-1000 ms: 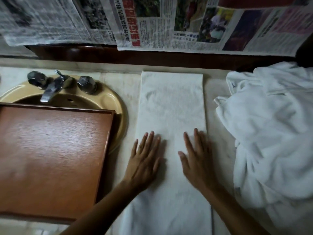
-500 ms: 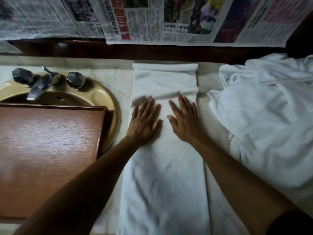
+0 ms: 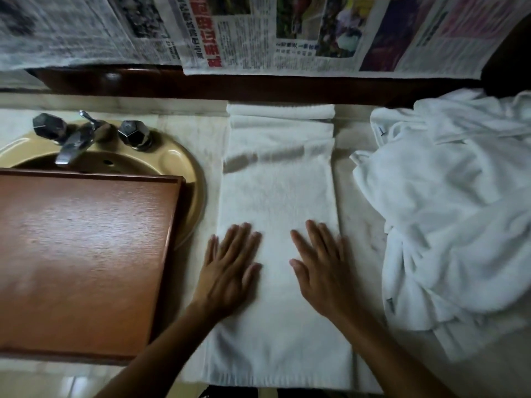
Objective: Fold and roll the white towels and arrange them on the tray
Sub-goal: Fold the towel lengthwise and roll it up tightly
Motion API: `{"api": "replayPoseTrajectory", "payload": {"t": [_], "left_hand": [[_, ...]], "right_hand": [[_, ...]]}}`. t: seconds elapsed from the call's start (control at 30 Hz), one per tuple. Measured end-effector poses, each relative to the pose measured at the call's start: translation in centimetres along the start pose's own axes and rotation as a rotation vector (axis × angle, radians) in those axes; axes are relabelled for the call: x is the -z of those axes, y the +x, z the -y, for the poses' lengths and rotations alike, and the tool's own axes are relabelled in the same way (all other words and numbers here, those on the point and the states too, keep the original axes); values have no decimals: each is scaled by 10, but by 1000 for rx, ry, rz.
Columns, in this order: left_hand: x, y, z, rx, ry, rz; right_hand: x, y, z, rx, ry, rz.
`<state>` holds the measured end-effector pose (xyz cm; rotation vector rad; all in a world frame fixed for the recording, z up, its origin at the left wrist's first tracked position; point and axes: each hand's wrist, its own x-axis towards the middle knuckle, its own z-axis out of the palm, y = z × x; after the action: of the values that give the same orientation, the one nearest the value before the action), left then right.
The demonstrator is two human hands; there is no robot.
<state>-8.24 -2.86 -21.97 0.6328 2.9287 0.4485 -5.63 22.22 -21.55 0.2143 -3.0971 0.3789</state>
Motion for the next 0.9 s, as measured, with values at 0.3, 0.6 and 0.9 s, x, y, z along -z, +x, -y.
{"api": "replayPoseTrajectory", "payload": {"t": [0.3, 0.6, 0.9], "left_hand": [[25, -60, -7, 395, -77, -236], [14, -107, -44, 802, -251, -125], [29, -105, -45, 741, -412, -150]], "right_hand": [[31, -45, -24, -299, 64, -103], [53, -100, -19, -463, 222, 285], [60, -90, -27, -619, 487, 354]]}}
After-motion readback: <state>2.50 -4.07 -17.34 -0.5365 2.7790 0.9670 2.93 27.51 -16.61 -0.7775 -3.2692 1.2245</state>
